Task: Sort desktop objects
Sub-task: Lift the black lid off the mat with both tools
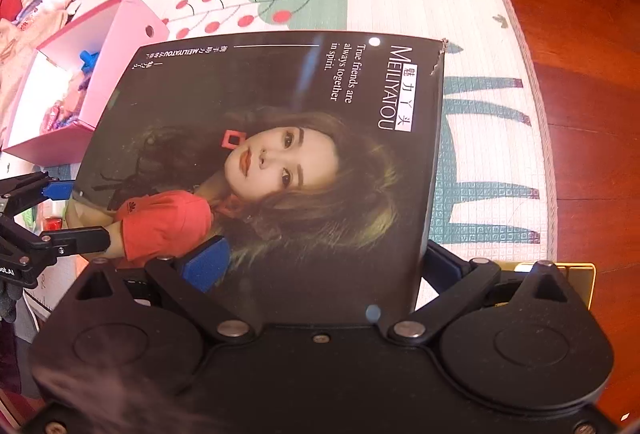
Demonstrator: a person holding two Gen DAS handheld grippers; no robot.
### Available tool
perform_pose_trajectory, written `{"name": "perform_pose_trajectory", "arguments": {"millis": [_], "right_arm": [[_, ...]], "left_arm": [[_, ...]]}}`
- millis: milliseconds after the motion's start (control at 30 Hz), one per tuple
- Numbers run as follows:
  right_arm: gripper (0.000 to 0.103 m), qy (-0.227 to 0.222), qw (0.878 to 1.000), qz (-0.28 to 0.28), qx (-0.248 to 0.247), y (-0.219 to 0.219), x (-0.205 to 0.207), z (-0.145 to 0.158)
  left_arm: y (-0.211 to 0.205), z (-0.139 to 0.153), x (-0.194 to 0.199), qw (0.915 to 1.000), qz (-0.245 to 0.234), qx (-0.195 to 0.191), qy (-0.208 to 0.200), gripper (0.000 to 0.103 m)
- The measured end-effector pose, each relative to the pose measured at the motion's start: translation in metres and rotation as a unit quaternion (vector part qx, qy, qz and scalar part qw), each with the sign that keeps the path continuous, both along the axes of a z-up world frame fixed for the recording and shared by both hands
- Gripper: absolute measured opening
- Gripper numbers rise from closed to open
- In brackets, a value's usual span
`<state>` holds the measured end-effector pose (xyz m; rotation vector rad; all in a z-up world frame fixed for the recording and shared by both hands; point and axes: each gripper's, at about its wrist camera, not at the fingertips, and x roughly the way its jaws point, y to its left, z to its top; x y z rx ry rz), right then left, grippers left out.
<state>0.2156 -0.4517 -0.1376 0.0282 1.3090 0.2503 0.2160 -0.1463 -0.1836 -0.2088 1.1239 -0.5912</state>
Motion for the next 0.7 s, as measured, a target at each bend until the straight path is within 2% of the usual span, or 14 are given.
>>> {"name": "perform_pose_trajectory", "arguments": {"millis": [467,700], "right_arm": [[0.102,-0.081,0.996,0.006,0.038,0.039,-0.019,0.082],[0.102,-0.116,0.990,0.042,0.065,0.081,-0.011,0.103]], "left_arm": [[0.054,0.098,-0.014,0.9975,0.023,0.001,-0.067,0.094],[0.104,0.135,-0.024,0.9942,0.053,0.013,-0.093,0.094]]}}
